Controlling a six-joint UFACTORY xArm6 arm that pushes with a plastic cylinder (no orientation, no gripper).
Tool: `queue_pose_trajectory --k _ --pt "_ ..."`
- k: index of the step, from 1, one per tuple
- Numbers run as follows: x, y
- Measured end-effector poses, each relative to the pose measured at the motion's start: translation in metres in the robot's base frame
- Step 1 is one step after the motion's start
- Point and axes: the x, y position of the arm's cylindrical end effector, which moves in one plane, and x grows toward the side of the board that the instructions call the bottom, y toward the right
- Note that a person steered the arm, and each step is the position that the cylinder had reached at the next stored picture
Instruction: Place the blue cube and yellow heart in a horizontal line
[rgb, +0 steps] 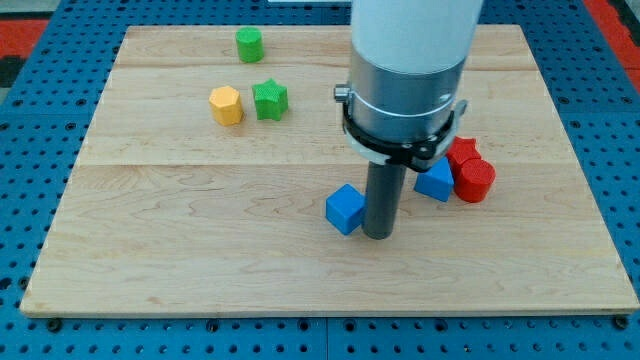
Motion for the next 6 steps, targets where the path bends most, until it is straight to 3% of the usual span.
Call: queue_pose_trajectory --k 1,2,4,5,6 --pt "-0.001 0.012" --pt "-0.012 -0.044" --pt "0.003 -0.055" --pt "-0.012 -0.069" --pt "0.003 -0.021"
